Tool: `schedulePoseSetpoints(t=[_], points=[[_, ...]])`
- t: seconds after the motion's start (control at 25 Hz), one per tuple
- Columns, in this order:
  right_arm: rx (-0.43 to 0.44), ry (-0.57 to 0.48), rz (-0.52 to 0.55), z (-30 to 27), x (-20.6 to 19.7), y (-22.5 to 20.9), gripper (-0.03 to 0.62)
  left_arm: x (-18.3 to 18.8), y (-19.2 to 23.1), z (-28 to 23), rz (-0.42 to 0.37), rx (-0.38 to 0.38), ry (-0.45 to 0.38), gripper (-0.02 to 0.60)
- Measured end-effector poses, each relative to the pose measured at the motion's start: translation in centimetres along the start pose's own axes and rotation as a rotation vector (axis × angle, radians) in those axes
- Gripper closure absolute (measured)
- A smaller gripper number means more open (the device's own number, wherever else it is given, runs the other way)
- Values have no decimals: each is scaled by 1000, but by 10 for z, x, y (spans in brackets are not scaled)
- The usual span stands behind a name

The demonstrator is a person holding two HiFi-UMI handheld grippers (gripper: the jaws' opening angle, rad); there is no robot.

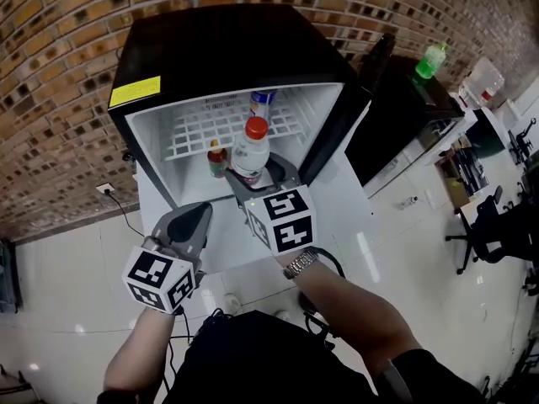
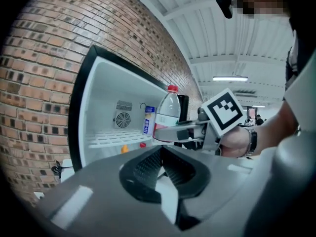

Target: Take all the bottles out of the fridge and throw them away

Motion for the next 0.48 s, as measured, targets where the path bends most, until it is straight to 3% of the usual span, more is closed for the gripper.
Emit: schedulePoseSetpoints(t=[0.28, 0.48], points=[[1, 36, -25, 90, -47, -32, 303, -7, -84, -36, 6, -82, 13, 578], [-24, 80, -79, 162, -97, -60, 303, -29, -162, -58, -31, -151, 81, 578]])
Point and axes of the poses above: the fingertips, and each gripper's own axes: z backward along the fingers, y to its left, x out of its top, the point moved 3 cm from there along z, backward along the fingers, and after that the axes turned 2 degrees about y, right-handed, at the moved point
